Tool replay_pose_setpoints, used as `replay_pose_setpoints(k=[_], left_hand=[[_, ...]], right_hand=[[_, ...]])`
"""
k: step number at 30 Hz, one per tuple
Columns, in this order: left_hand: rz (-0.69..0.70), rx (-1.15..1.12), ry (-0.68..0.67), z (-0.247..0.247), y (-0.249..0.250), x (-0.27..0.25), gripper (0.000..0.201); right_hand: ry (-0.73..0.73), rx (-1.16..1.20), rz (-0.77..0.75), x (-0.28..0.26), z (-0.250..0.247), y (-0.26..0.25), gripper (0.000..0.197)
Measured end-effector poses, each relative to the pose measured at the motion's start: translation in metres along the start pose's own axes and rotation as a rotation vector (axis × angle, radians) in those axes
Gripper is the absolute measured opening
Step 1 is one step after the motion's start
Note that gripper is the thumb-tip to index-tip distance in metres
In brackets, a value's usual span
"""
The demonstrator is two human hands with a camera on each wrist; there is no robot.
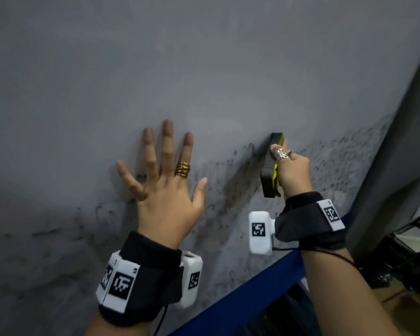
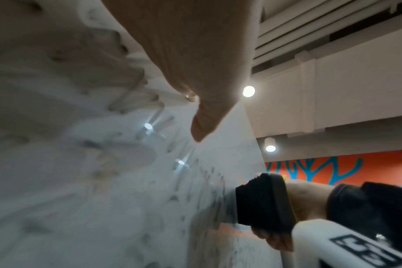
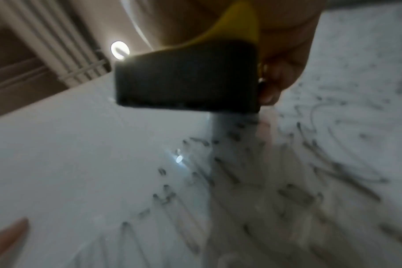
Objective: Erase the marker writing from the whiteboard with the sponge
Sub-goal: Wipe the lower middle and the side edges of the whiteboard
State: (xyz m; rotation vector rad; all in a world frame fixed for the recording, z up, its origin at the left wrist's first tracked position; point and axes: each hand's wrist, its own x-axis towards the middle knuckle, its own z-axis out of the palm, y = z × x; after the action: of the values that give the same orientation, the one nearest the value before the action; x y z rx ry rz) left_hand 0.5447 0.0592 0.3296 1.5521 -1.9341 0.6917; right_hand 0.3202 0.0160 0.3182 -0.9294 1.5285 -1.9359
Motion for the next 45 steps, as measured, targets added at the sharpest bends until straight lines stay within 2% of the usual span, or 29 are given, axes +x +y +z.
replay_pose_setpoints(k=[2, 4, 12, 16, 19, 22, 25, 30, 34, 45], left_hand=[[0.02, 0.0, -0.03, 0.001, -0.004, -0.001, 0.092], [0.022, 0.005, -0.045, 0.002, -0.003, -0.002, 0.097], [-0.008, 0.013, -0.013, 0.011, -0.001, 0.0, 0.101], [-0.039, 0.019, -0.001, 0.015, 0.005, 0.0, 0.096], [-0.075, 0.022, 0.012, 0.018, 0.005, 0.0, 0.09], [-0.112, 0.014, 0.035, 0.022, 0.007, 0.0, 0.083], [-0.142, 0.007, 0.054, 0.026, 0.01, 0.0, 0.079], [-0.169, 0.012, 0.064, 0.026, 0.014, 0.001, 0.077], [-0.158, 0.037, 0.061, 0.027, 0.01, -0.002, 0.075], [-0.079, 0.126, 0.053, 0.017, -0.008, -0.005, 0.067]], right_hand=[[0.023, -0.037, 0.012, 0.002, 0.0, 0.002, 0.047], [0.014, -0.013, 0.023, -0.002, 0.003, 0.003, 0.054], [-0.046, 0.142, 0.028, -0.022, 0.017, 0.004, 0.05], [-0.113, 0.207, 0.033, -0.019, 0.007, 0.003, 0.043], [-0.139, 0.233, 0.039, -0.014, 0.003, 0.003, 0.03], [-0.11, 0.251, 0.033, -0.016, 0.005, 0.009, 0.037], [-0.05, 0.146, -0.046, -0.02, 0.01, 0.017, 0.044], [-0.057, 0.077, -0.087, -0.022, 0.008, 0.024, 0.063], [-0.06, 0.055, -0.113, -0.025, 0.001, 0.025, 0.058], [0.0, 0.114, -0.121, -0.021, 0.01, 0.031, 0.061]])
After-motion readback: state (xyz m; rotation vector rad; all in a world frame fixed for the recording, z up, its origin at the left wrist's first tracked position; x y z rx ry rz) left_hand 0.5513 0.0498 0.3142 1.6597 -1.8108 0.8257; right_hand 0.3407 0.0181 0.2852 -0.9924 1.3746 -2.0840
